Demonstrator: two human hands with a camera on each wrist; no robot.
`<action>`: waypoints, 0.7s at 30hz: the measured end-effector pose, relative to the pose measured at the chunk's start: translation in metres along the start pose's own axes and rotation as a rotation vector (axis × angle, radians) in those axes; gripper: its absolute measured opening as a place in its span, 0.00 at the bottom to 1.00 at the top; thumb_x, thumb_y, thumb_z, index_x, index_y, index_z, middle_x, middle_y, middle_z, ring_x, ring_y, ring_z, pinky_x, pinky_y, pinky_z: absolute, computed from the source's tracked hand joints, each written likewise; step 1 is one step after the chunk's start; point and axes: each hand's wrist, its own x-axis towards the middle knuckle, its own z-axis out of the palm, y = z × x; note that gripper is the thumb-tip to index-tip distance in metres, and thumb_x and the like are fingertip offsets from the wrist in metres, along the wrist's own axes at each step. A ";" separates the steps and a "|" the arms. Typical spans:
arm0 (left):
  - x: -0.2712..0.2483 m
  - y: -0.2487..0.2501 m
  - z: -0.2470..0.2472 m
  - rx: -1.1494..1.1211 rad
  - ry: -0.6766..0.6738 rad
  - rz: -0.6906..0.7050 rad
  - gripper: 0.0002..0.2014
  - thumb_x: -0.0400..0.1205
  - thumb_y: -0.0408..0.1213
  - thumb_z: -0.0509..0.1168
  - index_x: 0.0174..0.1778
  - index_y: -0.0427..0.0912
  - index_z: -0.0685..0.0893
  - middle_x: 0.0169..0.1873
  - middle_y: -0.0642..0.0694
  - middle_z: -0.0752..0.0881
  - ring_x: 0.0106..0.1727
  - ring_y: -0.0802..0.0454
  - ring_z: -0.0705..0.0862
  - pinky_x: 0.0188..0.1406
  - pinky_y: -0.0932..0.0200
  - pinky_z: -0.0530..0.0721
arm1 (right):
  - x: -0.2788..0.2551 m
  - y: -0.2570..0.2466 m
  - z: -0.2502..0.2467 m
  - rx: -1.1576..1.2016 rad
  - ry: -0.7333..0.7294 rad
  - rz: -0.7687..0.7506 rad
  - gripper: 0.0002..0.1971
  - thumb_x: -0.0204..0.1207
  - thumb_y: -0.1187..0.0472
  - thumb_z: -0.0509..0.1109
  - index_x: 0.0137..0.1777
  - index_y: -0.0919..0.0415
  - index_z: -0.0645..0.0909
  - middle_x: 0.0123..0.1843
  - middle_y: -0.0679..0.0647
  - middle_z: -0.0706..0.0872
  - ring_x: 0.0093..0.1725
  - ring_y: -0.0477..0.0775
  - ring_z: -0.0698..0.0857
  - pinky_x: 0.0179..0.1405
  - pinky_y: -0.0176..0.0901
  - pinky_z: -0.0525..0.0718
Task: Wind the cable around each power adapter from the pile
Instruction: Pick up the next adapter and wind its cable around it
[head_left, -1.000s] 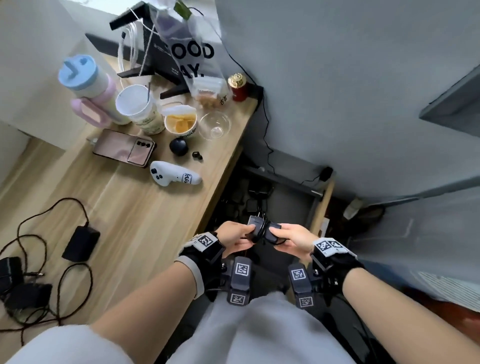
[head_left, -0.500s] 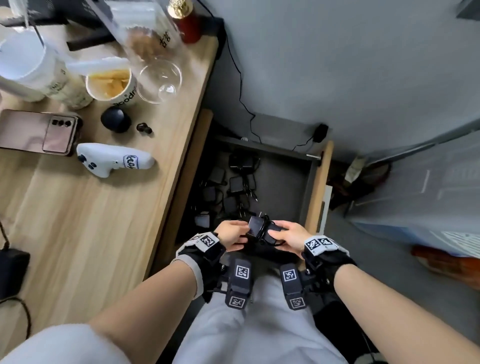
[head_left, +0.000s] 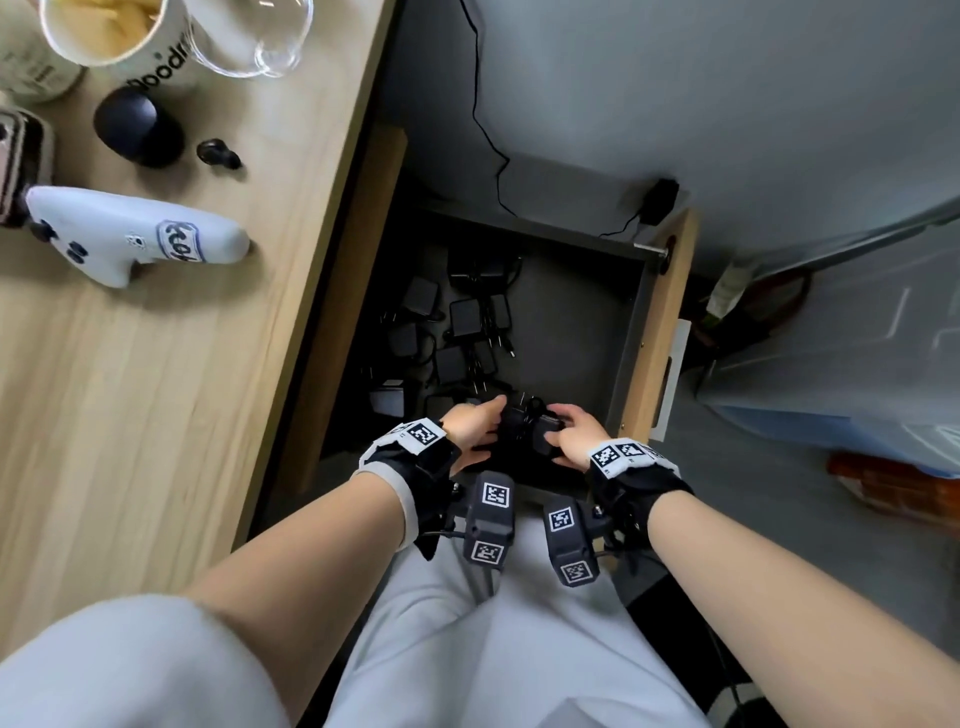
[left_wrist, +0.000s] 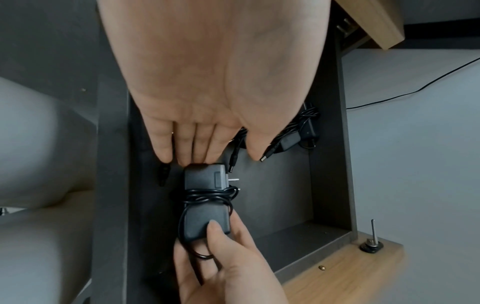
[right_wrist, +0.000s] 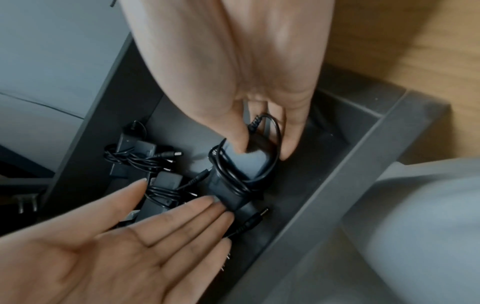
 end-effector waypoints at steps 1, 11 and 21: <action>0.001 -0.001 0.000 0.003 -0.003 -0.004 0.26 0.87 0.49 0.53 0.74 0.33 0.71 0.73 0.41 0.74 0.75 0.45 0.71 0.71 0.52 0.68 | 0.000 -0.001 -0.001 -0.018 0.002 0.010 0.24 0.80 0.70 0.61 0.76 0.58 0.68 0.73 0.59 0.74 0.70 0.60 0.76 0.50 0.45 0.82; -0.048 0.008 0.003 0.015 0.005 0.031 0.24 0.87 0.47 0.55 0.70 0.32 0.74 0.70 0.39 0.77 0.72 0.45 0.74 0.66 0.54 0.72 | -0.049 -0.034 -0.020 0.022 -0.009 -0.005 0.21 0.84 0.67 0.56 0.77 0.64 0.67 0.78 0.59 0.71 0.77 0.59 0.69 0.75 0.47 0.65; -0.156 0.061 -0.005 0.056 -0.060 0.158 0.21 0.88 0.45 0.50 0.72 0.37 0.74 0.68 0.38 0.80 0.68 0.43 0.80 0.66 0.54 0.74 | -0.160 -0.115 -0.052 0.144 -0.176 -0.073 0.19 0.85 0.66 0.49 0.71 0.67 0.73 0.70 0.63 0.79 0.68 0.60 0.79 0.66 0.44 0.76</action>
